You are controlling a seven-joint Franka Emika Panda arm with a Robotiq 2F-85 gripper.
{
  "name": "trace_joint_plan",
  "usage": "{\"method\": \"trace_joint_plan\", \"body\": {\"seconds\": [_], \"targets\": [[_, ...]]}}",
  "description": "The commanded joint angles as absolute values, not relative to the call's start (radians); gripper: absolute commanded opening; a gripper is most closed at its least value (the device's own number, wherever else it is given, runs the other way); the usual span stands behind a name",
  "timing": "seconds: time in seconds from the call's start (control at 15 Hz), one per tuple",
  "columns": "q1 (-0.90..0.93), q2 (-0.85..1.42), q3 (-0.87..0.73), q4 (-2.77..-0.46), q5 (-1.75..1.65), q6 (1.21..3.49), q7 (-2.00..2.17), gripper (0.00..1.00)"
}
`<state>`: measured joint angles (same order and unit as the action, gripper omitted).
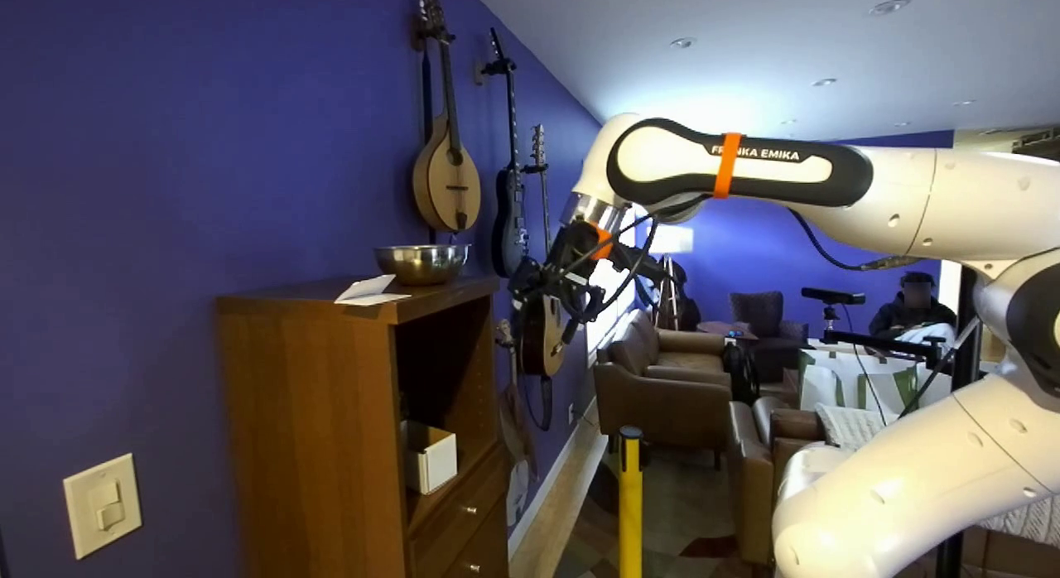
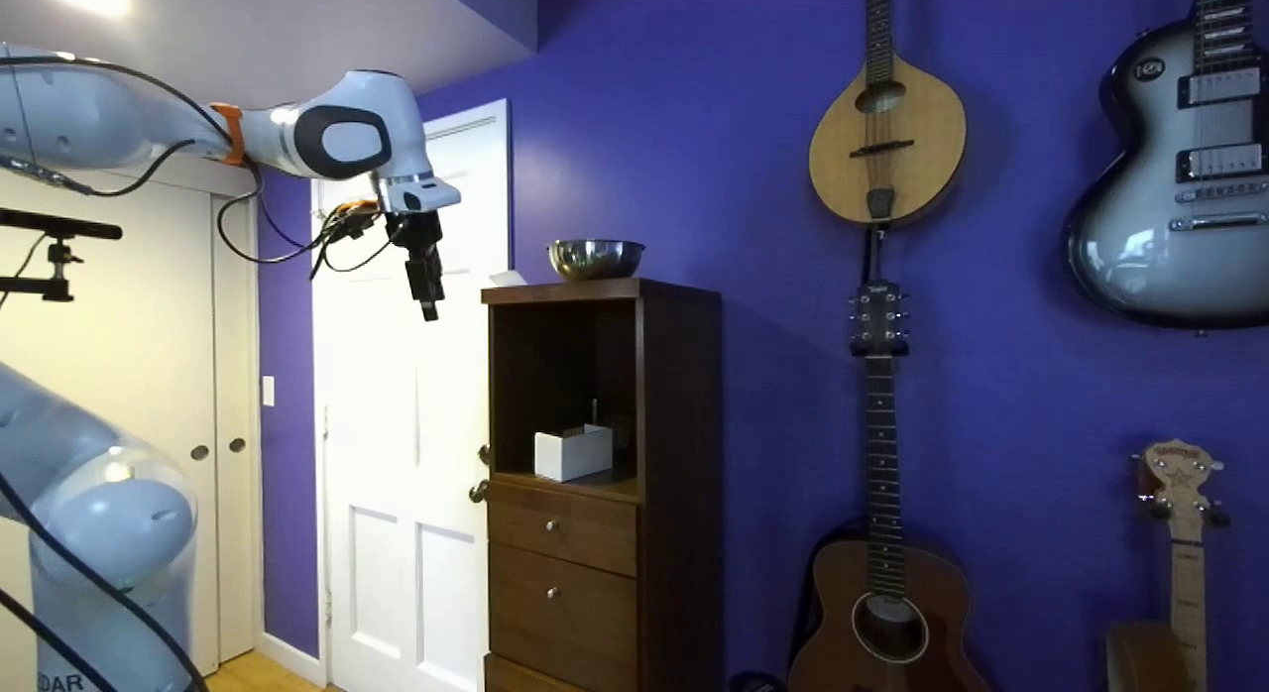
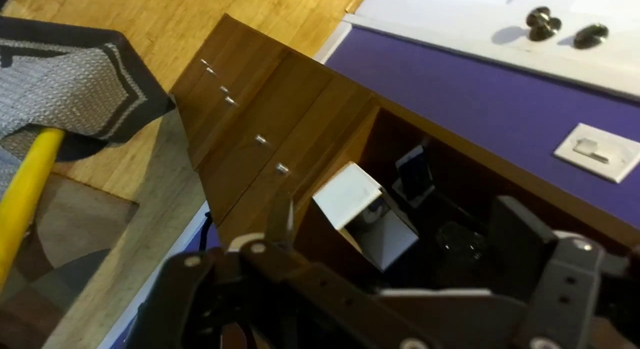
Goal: Pour out the keys in the silver bowl
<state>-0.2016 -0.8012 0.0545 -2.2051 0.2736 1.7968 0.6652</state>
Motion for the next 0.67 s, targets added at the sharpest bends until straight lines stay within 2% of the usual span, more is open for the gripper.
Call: {"method": "trace_joint_plan", "body": {"seconds": [0.0, 0.33, 0.4, 0.6], "targets": [[-0.226, -0.699, 0.102, -1.986, 0.306, 1.825, 0.858, 1.0], [-0.254, -0.586, 0.077, -1.743, 0.248, 1.851, 1.079, 1.0], [-0.206, -0.658, 0.071, -1.847, 0.252, 1.86, 1.014, 1.0], [-0.218, -0.608, 0.054, -1.777, 0.246, 1.859, 1.052, 1.0]]}}
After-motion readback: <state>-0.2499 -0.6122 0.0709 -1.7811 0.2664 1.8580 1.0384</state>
